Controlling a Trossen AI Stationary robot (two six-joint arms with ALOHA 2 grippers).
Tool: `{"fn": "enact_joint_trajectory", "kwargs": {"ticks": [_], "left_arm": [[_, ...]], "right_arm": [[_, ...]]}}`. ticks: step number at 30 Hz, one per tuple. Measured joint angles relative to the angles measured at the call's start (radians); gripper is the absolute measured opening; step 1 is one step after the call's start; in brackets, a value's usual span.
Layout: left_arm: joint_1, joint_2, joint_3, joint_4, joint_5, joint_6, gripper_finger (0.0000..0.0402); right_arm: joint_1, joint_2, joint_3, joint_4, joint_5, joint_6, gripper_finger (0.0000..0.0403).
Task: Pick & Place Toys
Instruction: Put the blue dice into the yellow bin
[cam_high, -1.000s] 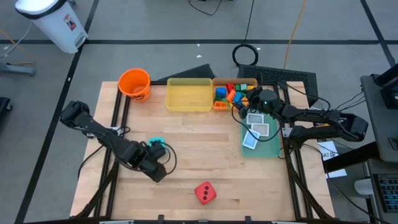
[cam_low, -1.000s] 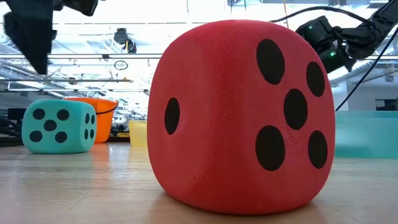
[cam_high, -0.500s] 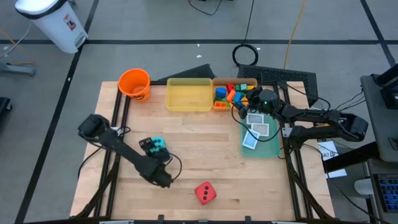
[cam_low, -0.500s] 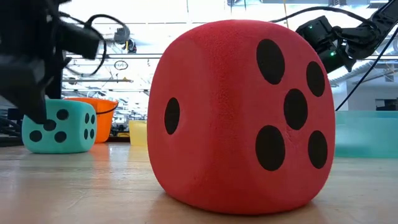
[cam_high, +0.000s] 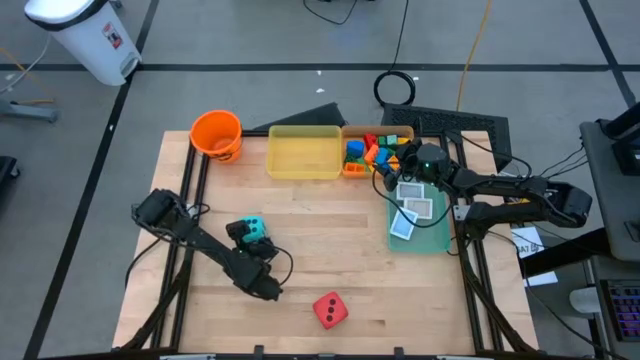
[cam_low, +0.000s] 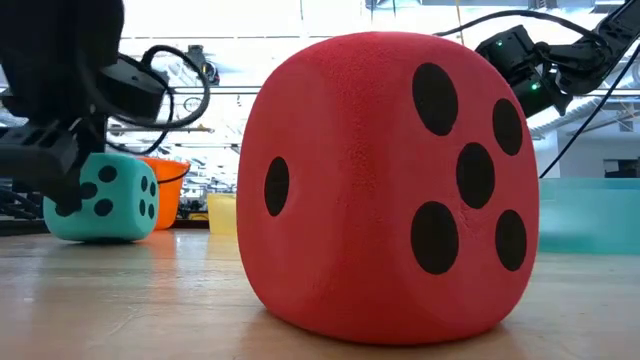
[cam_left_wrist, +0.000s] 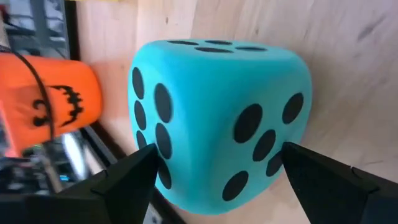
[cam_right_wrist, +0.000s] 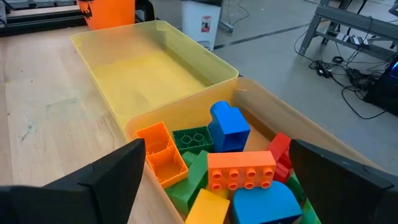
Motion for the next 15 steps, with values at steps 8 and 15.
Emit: {"fn": "enact_joint_trajectory", "kwargs": {"ticks": [8, 15], "left_arm": [[0.018, -0.078, -0.002, 0.107, 0.021, -0.016, 0.0284], [0.022, -0.082, -0.001, 0.126, -0.021, 0.014, 0.0198]], "right_arm": [[0.000, 0.000, 0.000, 0.000, 0.000, 0.000, 0.0366], [0.000, 0.000, 0.000, -0.001, -0.001, 0.000, 0.0366]]}}
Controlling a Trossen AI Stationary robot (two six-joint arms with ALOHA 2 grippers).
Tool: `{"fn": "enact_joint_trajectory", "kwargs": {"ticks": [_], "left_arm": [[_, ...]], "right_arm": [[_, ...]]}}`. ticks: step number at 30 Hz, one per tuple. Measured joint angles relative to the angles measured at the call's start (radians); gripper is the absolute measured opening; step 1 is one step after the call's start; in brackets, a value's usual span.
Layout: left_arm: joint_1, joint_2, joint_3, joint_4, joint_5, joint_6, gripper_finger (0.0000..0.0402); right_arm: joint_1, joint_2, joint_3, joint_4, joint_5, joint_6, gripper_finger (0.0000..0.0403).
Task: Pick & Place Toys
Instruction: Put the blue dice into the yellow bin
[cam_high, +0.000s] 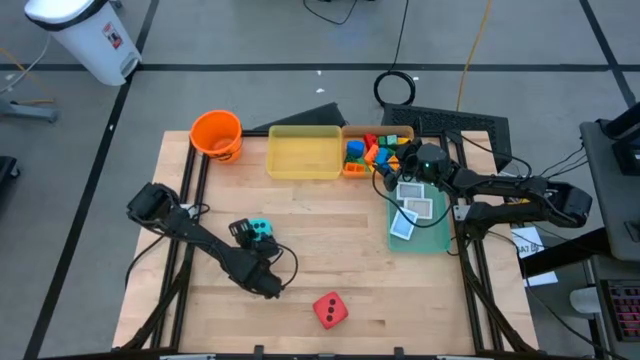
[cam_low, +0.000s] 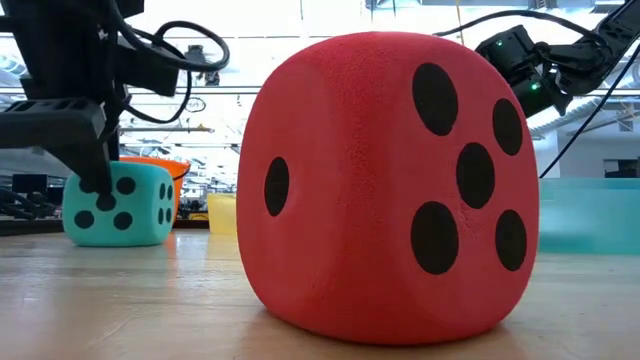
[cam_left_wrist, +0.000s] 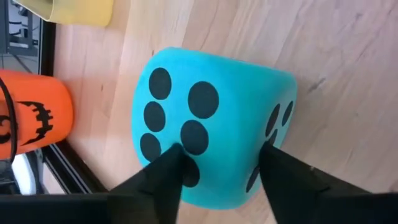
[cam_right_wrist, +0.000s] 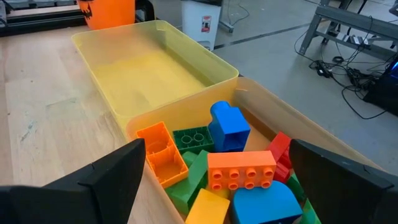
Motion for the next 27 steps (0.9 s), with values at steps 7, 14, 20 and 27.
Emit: {"fn": "enact_joint_trajectory", "kwargs": {"ticks": [7, 14, 20, 27], "left_arm": [[0.017, 0.000, 0.002, 0.023, -0.010, 0.004, 0.0123], [0.032, -0.020, 0.002, 0.023, -0.006, 0.006, 0.0122], [0.073, -0.146, 0.007, 0.036, -0.018, -0.041, 0.0119], [0.144, -0.268, 0.007, -0.003, -0.217, 0.039, 0.0086]], "right_arm": [[0.000, 0.000, 0.000, 0.000, 0.000, 0.000, 0.0366], [0.000, 0.000, 0.000, 0.000, 0.000, 0.000, 0.0366], [0.000, 0.000, 0.000, -0.001, 0.000, 0.000, 0.0366], [0.000, 0.000, 0.000, 0.000, 0.000, 0.000, 0.0366]]}}
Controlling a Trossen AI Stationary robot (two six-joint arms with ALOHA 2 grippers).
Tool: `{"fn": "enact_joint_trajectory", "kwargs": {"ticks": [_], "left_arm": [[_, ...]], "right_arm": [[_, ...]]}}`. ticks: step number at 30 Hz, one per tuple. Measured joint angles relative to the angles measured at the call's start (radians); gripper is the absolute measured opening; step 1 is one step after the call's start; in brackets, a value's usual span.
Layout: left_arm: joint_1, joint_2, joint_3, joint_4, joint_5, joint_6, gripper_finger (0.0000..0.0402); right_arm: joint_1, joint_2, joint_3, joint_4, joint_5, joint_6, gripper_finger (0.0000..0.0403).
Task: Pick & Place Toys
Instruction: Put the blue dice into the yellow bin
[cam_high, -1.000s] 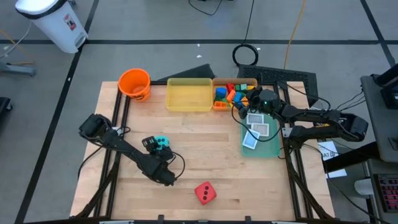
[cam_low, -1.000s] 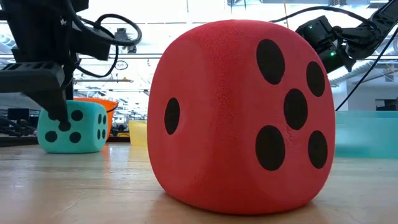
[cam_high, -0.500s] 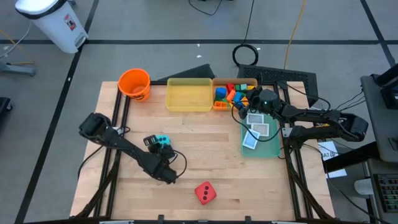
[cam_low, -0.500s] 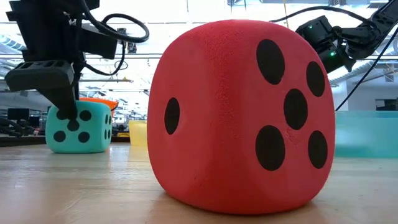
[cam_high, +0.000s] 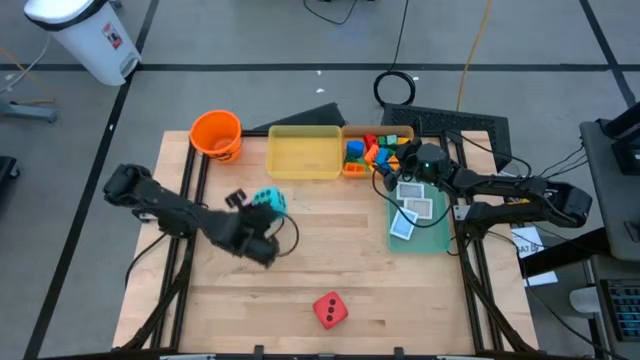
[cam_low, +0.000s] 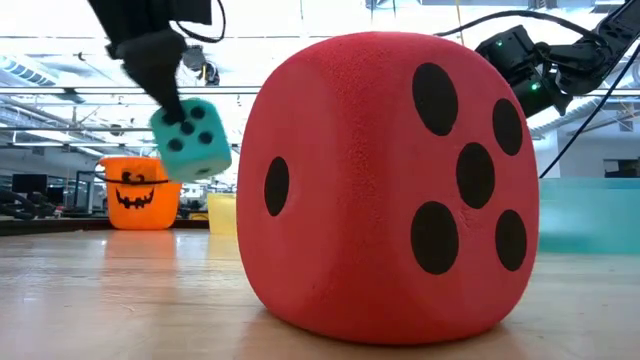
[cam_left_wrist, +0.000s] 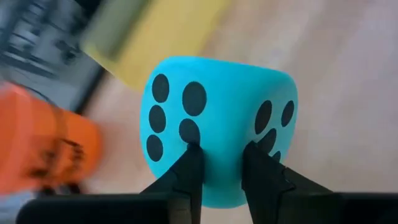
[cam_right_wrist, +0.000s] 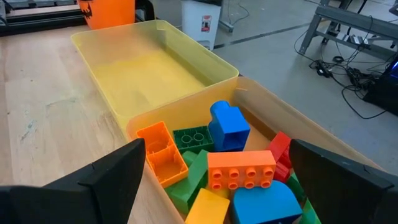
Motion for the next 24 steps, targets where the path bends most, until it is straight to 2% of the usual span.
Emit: {"fn": "enact_joint_trajectory", "kwargs": {"ticks": [5, 10, 12, 16, 18, 20, 24], "left_arm": [[0.127, -0.056, 0.000, 0.050, -0.197, 0.233, 0.0080], [0.334, -0.059, 0.000, 0.242, -0.235, 0.656, 0.0079], [0.422, -0.045, 0.000, 0.368, -0.207, 0.853, 0.0078], [0.585, -0.014, -0.001, 0.618, -0.042, 1.149, 0.0064], [0.656, 0.003, -0.008, 0.711, 0.038, 1.234, 0.0046], [0.711, 0.043, -0.013, 0.772, 0.047, 1.300, 0.0043], [0.788, 0.127, -0.013, 0.785, 0.054, 1.368, 0.0038]], "right_arm": [[0.000, 0.000, 0.000, 0.000, 0.000, -0.001, 0.0366], [0.000, 0.000, 0.000, 0.000, 0.000, -0.003, 0.0366], [0.000, 0.000, 0.000, 0.000, 0.001, -0.004, 0.0366], [0.000, 0.000, 0.000, 0.001, 0.001, -0.005, 0.0366], [0.000, 0.000, 0.000, 0.000, 0.001, -0.008, 0.0366], [0.000, 0.000, 0.000, 0.001, 0.001, -0.010, 0.0366], [0.000, 0.000, 0.000, 0.006, 0.001, -0.011, 0.0366]]}}
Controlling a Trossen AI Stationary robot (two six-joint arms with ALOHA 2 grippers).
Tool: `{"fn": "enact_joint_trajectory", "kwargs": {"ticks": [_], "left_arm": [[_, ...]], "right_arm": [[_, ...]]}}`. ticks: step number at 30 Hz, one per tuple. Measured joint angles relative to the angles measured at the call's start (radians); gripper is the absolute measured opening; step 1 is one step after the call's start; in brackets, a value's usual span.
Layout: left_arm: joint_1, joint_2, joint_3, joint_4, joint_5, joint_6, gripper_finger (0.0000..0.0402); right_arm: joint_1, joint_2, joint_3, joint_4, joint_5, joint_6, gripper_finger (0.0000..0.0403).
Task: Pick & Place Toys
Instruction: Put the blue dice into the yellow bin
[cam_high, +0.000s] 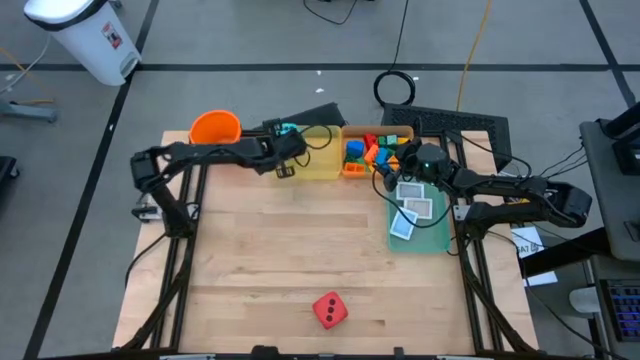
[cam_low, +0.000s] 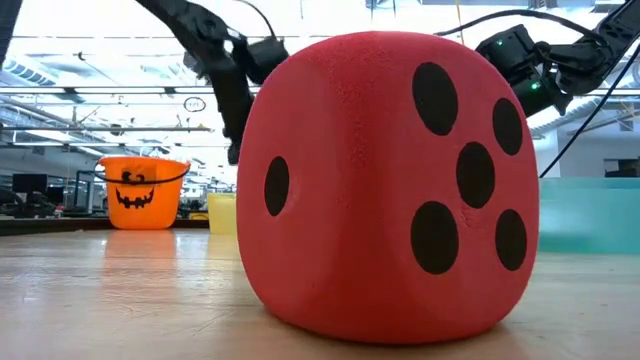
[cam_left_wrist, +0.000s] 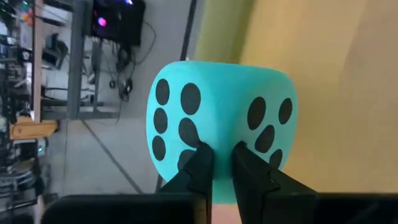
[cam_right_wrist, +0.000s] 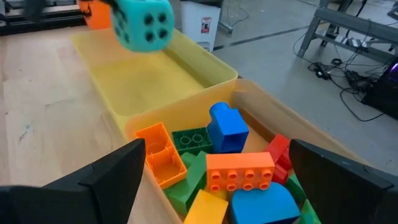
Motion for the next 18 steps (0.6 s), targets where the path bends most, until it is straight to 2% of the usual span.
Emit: {"fn": "enact_joint_trajectory", "kwargs": {"ticks": [5, 9, 13, 18], "left_arm": [[0.038, 0.097, -0.002, 0.023, 0.048, 0.013, 0.0033], [0.038, 0.129, 0.000, 0.031, 0.040, 0.008, 0.0056], [0.022, 0.131, 0.000, 0.018, 0.024, -0.010, 0.0103], [-0.006, 0.111, 0.010, 0.000, 0.019, -0.059, 0.0195]], "right_arm": [[0.000, 0.000, 0.000, 0.002, 0.000, 0.000, 0.0366], [0.000, 0.000, 0.000, 0.003, 0.000, -0.001, 0.0366], [0.000, 0.000, 0.000, 0.003, 0.000, -0.001, 0.0366], [0.000, 0.000, 0.000, 0.002, 0.000, -0.007, 0.0366]]}}
